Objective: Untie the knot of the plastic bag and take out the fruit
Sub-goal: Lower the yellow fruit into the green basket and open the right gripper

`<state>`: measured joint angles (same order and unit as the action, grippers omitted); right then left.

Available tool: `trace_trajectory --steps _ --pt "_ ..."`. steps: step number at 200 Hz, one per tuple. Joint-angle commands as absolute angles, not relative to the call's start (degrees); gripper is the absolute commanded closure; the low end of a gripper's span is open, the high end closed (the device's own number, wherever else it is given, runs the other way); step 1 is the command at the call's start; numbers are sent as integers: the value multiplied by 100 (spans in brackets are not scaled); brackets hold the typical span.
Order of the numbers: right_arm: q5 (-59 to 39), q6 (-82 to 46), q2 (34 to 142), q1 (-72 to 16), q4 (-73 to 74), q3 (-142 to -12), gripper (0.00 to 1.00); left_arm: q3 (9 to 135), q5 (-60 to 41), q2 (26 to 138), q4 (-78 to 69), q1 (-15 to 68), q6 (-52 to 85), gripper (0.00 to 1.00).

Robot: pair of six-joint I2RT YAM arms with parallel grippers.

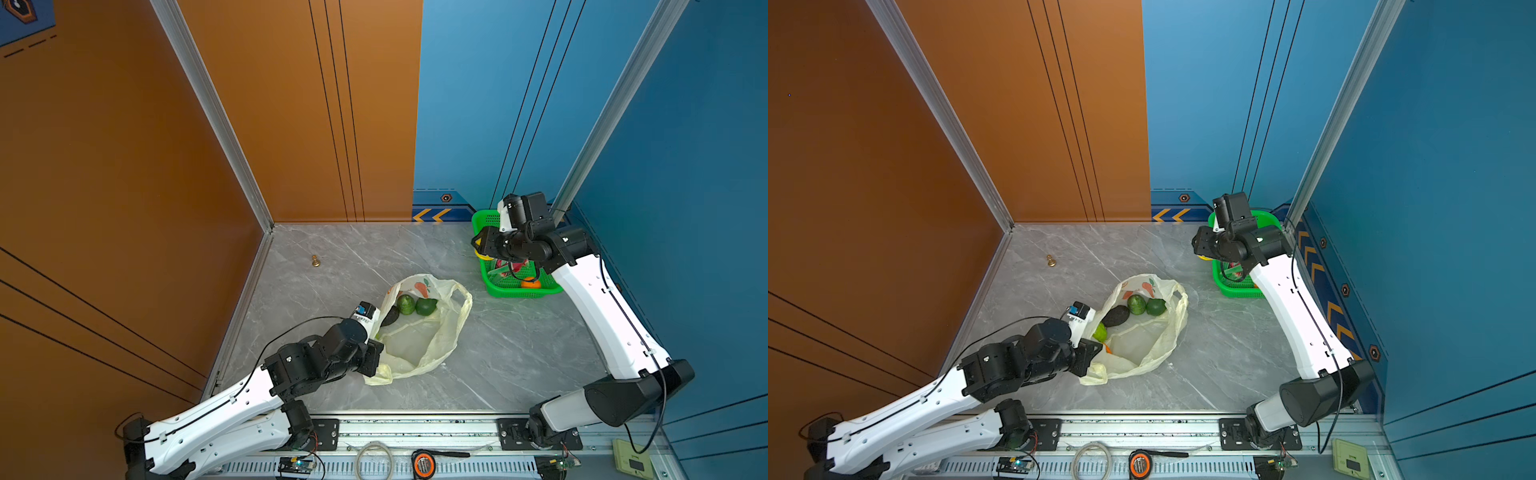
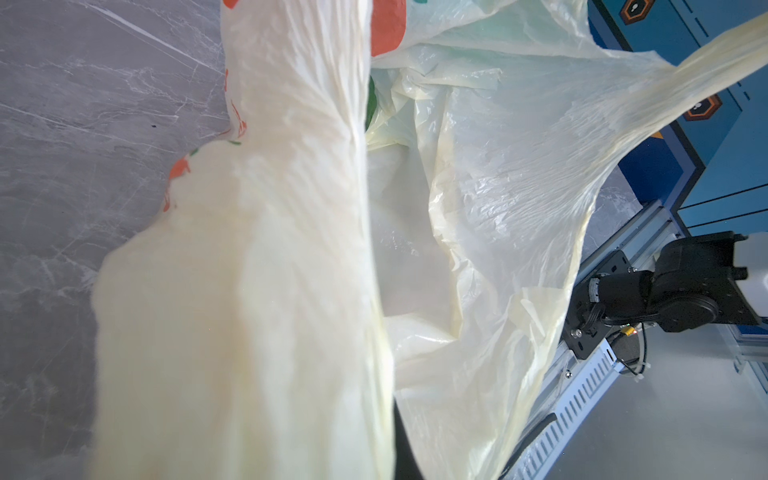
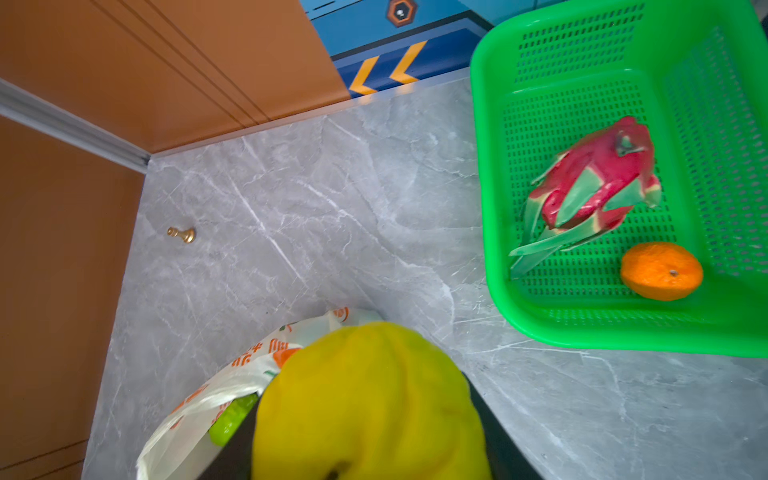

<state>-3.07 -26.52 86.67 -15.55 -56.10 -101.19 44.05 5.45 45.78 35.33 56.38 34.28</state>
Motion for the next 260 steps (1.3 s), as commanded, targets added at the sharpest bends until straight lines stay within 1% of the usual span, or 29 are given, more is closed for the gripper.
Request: trace_trajectory --steps 1,36,76,135,158,188,219,234,260 --pt "-593 -2274 9040 -874 -5412 -10056 62 4440 691 4594 3480 5694 3391 100" --pt "-649 -2076 9846 136 -4923 -10072 62 4449 724 4622 3497 5690 3405 100" --pt "-331 -1887 10874 751 -4799 -10499 62 4464 765 4680 3498 5694 3444 100" --pt "211 -1698 11844 1150 -4746 -10783 60 4514 793 4762 3521 5695 3462 100" --pt "310 -1644 12144 1168 -4770 -10827 57 4552 782 4828 3521 5688 3433 100" --pt "371 -1635 12212 1184 -4803 -10686 44 4602 799 4874 3516 5694 3420 100" --pt "507 -1609 12121 1187 -4823 -10536 25 4603 800 4852 3524 5684 3413 100" --pt "485 -1600 12077 1194 -4870 -10511 17 4590 800 4834 3516 5684 3411 100" --pt "414 -1586 11936 1195 -4938 -10456 7 4588 793 4806 3516 5685 3404 100"
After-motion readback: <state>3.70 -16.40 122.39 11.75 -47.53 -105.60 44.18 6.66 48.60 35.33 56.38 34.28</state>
